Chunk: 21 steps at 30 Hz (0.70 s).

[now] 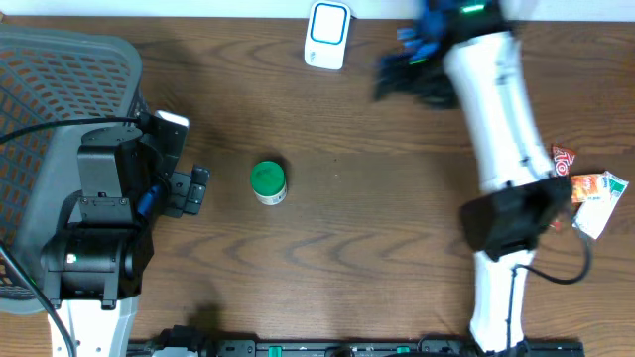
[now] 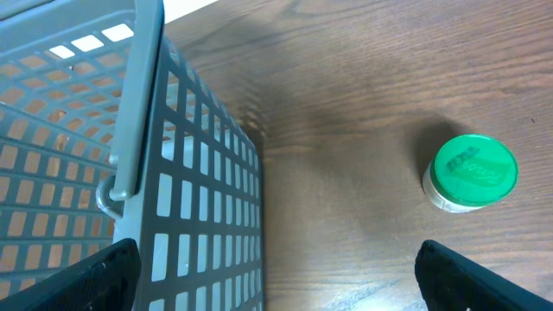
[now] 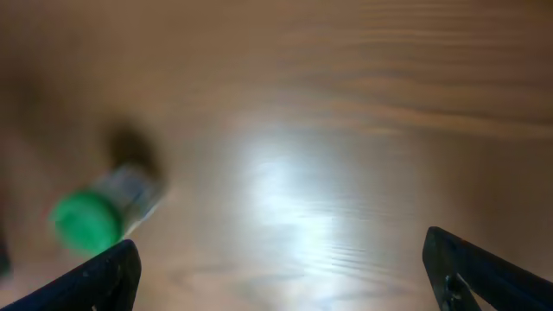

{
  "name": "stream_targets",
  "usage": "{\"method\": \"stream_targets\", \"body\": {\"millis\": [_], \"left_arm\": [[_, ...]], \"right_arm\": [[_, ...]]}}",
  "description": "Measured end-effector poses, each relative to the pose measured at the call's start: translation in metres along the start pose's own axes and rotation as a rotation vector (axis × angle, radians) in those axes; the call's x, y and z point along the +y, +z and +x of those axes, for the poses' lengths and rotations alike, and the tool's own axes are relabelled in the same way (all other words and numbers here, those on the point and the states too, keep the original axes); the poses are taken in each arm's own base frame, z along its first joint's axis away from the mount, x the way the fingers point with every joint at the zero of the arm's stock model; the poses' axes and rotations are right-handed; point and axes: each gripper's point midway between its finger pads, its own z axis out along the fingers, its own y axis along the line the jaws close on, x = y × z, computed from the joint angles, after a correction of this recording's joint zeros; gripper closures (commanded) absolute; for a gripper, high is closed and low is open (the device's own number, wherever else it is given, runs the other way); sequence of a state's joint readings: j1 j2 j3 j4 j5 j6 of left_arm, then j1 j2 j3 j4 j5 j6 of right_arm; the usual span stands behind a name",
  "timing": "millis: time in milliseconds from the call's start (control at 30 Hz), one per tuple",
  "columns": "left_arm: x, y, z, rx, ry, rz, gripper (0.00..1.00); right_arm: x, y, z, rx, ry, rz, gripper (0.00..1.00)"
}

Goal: Scan the item barcode
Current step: 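Reach the right gripper over the green-lidded jar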

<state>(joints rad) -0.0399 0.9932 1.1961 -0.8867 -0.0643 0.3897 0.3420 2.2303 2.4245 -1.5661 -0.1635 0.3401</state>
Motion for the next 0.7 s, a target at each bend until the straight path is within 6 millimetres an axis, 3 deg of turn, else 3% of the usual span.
{"method": "stream_targets", "body": {"millis": [100,367,533,700], "left_arm": [[0.0,0.0,0.0,0.0,0.0,0.0,0.01],[0.0,0.0,0.0,0.0,0.0,0.0,0.01],[0.0,0.0,0.0,0.0,0.0,0.0,0.01],[0.0,0.0,0.0,0.0,0.0,0.0,0.01]], "right_arm": [[0.073,0.01,0.028,0.011,-0.193,-0.059,0.01],[0.154,0.024,0.071,0.011,-0.396,-0.119,0.01],[0.185,0.063,0.093,0.059,-0.47,-0.114,0.01],[0.183,0.115,0.106,0.151,-0.473,-0.062,0.01]]}}
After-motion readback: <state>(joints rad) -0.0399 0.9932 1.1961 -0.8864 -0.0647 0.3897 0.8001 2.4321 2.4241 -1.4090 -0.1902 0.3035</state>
